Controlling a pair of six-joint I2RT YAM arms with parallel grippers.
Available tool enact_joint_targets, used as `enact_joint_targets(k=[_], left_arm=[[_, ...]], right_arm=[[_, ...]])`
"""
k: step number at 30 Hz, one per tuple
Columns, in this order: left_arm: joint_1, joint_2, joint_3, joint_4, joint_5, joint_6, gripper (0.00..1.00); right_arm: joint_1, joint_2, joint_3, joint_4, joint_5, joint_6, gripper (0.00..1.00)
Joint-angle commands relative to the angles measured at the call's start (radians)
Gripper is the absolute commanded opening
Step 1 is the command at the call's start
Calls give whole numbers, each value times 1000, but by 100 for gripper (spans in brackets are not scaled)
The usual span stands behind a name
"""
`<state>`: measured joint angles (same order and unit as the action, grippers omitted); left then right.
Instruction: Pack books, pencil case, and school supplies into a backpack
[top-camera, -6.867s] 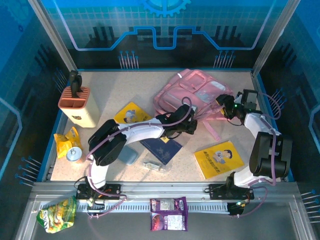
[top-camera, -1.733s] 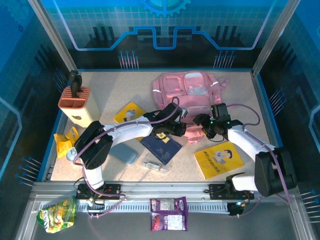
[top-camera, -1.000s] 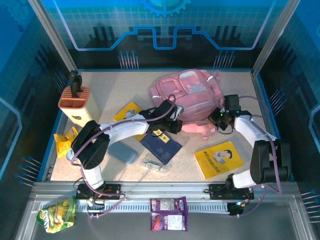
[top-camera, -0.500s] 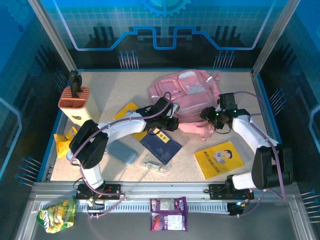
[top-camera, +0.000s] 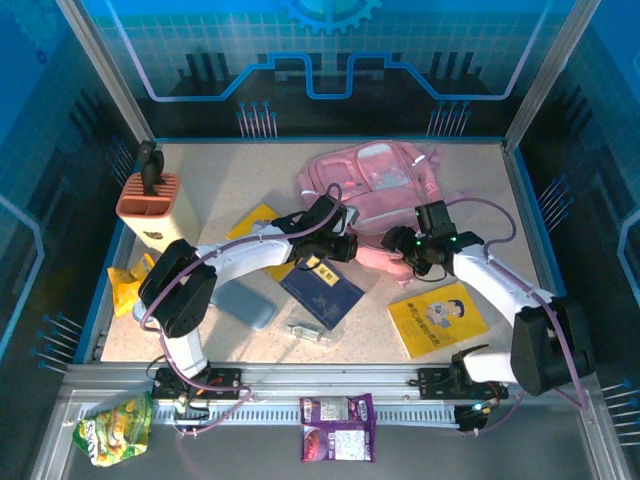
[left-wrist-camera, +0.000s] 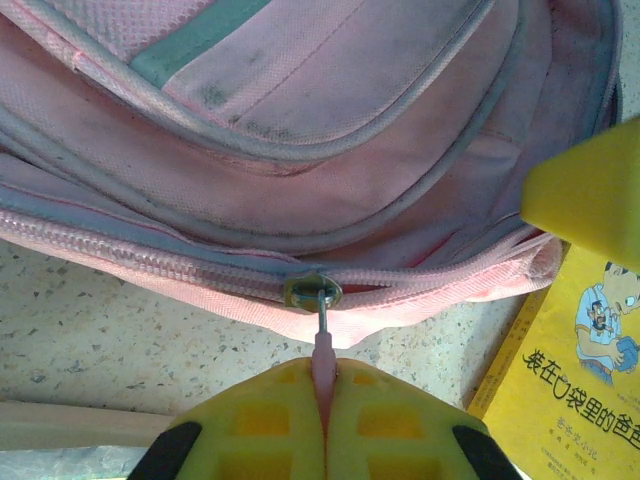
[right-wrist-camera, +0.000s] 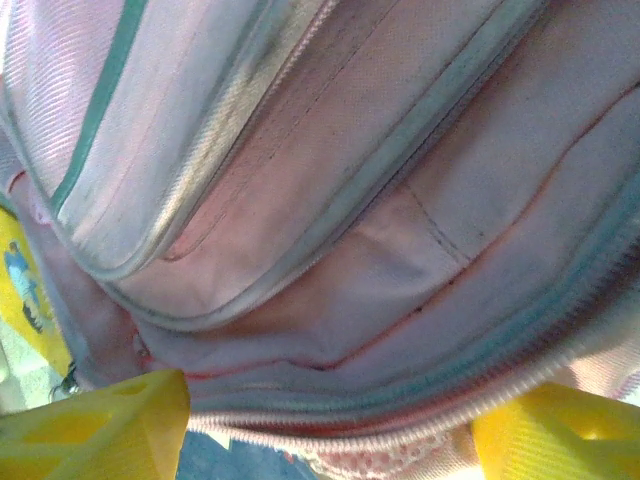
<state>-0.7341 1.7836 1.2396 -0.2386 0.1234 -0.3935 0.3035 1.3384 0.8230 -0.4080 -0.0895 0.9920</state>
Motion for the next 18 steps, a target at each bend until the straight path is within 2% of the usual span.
enact_joint_targets(k=[1,3,7,12,18], left_arm=[[-6,-29,7,63,13,-6,0],[-5,-34,8,55,6,1,0],[-6,-35,12,42,-3,14,0],[-4,-33,23,-6,-30,59,0],[29,-30,24,-73,-97,100,0]], right_arm=[[44,40,51,-32,70,17,72],[42,67,51,-30,111,-5,67],[26,135,96,-36,135,-54,52],[4,187,112,-23,169,-113,25],[-54,190,111,-16,176,-144,3]])
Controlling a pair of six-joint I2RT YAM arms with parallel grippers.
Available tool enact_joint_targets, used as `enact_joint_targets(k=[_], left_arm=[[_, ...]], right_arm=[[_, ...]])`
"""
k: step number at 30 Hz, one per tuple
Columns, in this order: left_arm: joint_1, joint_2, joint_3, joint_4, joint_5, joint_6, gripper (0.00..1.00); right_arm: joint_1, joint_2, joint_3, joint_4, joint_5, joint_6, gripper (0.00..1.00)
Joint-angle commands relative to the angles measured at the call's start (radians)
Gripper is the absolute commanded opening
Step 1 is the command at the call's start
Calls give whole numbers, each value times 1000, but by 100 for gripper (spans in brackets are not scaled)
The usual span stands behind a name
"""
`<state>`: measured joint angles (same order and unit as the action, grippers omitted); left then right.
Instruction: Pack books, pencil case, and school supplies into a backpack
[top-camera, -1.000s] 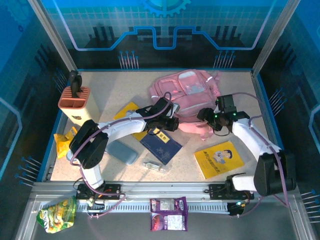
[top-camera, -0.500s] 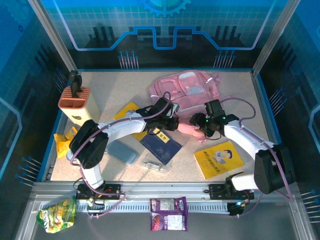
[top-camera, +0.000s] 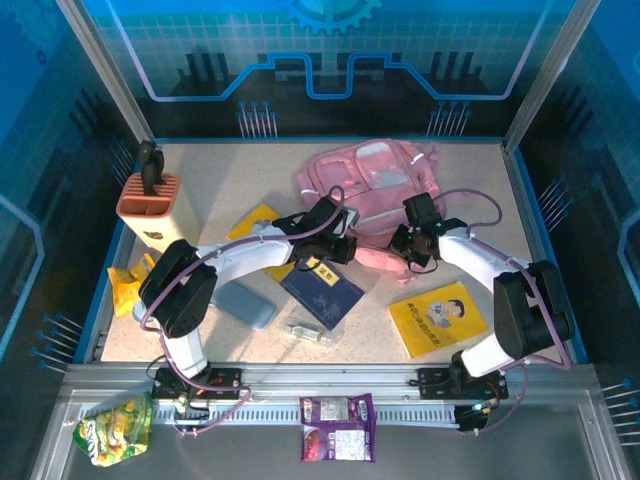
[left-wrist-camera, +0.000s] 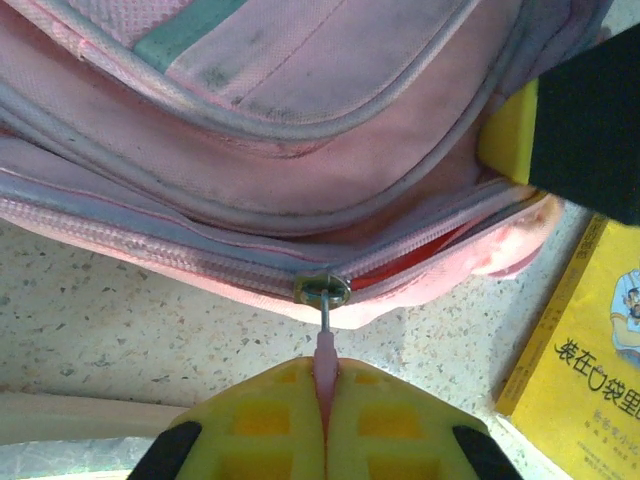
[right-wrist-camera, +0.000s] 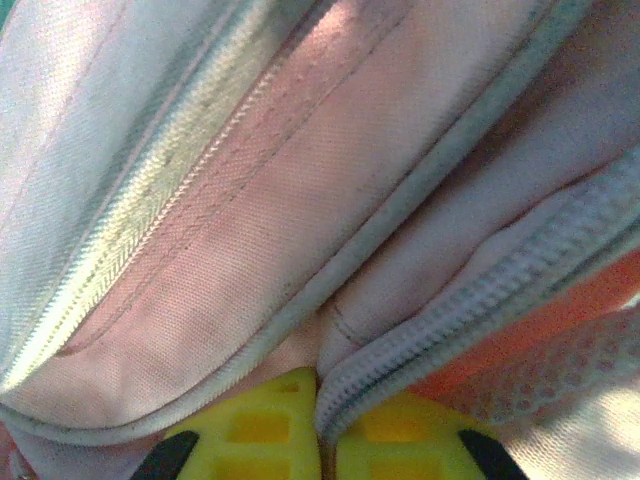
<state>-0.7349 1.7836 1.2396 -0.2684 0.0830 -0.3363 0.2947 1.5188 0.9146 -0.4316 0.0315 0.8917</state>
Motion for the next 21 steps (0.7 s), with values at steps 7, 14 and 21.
enact_joint_targets(k=[7,14,21], left_arm=[[147,-11,29,-48,-80,23,0],[226,86,129,-67,-66,5,0],[242,194,265,-80,-77,9,0]], right_arm=[[-112,-42,-3,-1,51,-69,0],[-136,-92,-10,-7,12,-76,0],[-80,-134,-7,-11,-30,-46,0]])
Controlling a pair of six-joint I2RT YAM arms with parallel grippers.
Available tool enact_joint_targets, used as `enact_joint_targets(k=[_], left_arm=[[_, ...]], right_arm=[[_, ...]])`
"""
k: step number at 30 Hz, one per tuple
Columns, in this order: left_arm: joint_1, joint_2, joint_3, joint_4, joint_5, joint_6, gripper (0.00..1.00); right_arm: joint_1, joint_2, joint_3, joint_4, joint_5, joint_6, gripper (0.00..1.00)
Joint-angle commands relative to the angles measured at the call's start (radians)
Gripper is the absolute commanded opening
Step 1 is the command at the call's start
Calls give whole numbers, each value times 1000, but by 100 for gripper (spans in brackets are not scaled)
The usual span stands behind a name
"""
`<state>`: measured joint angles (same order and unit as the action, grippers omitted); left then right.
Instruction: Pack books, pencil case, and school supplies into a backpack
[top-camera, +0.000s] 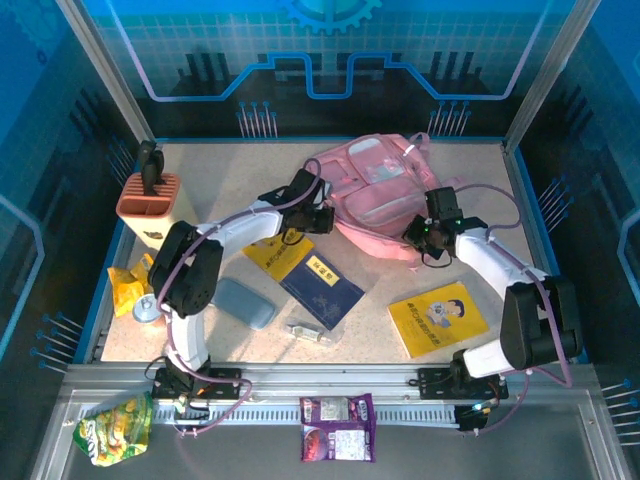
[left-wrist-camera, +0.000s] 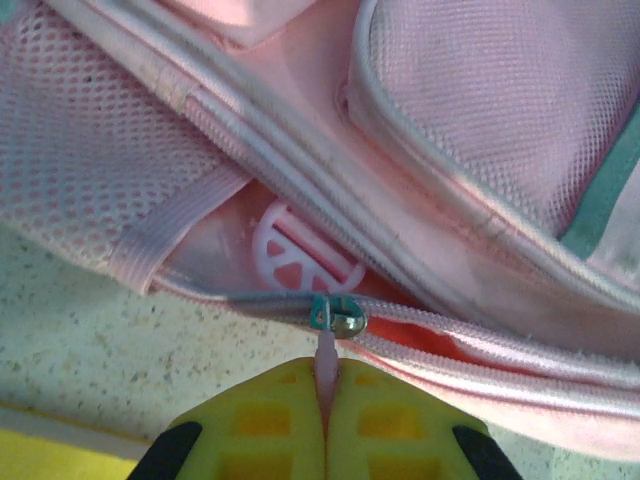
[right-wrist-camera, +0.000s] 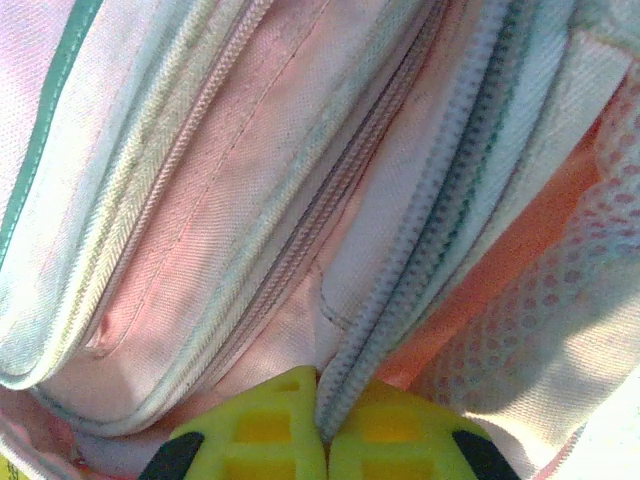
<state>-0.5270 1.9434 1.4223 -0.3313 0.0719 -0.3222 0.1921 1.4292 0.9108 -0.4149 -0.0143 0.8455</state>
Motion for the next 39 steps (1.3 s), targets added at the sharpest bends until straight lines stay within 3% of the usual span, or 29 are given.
enact_joint_targets(k=[1,7,10,15,20,30,33,39], left_arm=[[41,47,101,-21,-68,-7,0],[76,91,157,-13,-43,-11,0],[79,82,157,-33,-38,-6,0],[78,12,112,-71,-39,5,27],[76,-98,-3,-18,8,-63,40],[-15,-234,-168,108,80,-182,44],[-71,-261,-201,138,56,-206,45],[-138,-285,-258,205,33,-270,46]], right_arm=[[33,-51,-1,-30,22,3,0],[129,-20,22,-11,39,43,0],[139,9,36,-1,30,45,5],[144,-18,36,-7,19,8,24],[139,-83,24,-44,24,-52,45],[33,-145,-60,-108,-43,-151,67],[-3,-111,-74,-87,-95,-184,70],[20,18,-48,26,-193,-212,72]])
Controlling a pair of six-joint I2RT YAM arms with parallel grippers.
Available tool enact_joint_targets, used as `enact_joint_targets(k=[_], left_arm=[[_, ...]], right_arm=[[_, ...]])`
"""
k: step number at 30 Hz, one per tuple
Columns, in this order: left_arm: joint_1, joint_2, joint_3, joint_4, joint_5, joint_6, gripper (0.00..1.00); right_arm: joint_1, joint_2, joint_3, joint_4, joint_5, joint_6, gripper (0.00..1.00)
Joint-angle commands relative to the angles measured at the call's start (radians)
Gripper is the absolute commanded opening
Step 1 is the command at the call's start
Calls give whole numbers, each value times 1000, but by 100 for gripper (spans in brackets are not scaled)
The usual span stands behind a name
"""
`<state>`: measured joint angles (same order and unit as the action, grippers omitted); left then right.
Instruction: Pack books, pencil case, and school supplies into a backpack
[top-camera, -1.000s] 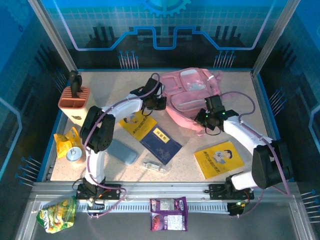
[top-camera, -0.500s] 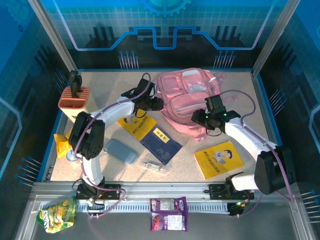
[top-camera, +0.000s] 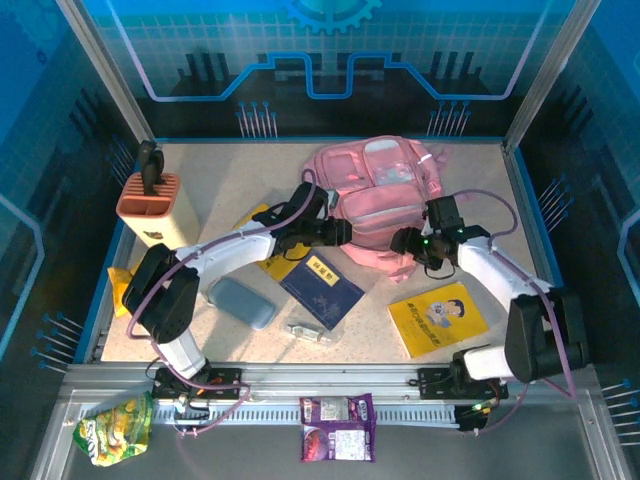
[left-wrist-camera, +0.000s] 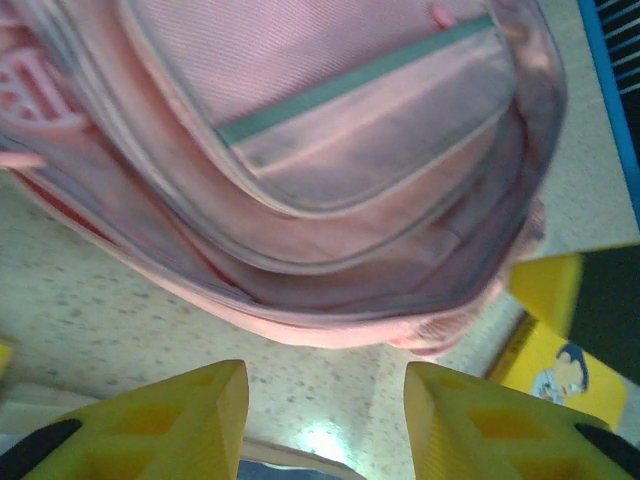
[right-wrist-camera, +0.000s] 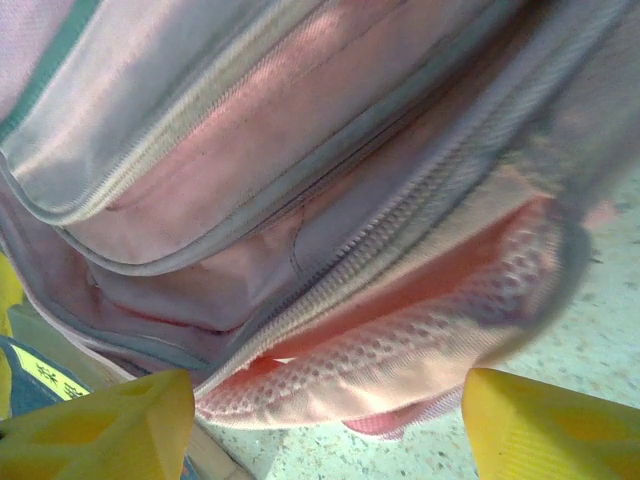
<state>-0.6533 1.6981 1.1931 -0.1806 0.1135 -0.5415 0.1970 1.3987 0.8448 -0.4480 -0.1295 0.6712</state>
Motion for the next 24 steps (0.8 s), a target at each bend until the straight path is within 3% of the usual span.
enact_joint_targets(k=[1,10,18,24], left_arm=[[-14,-42,-36,62,-8,-58,46],[-36,-107,-103,103,-17,-125,46],[-115,-132,-154,162,21,-182,47],[-206,-76,-186,296,35,-267,54]], right_arm=[[28,64,23,80,-85,-42,73],[127,92,67,127,-109,-22,78],[122,-141,40,-258,118,-8,91],[90,-360,-113,-394,240,57,100]])
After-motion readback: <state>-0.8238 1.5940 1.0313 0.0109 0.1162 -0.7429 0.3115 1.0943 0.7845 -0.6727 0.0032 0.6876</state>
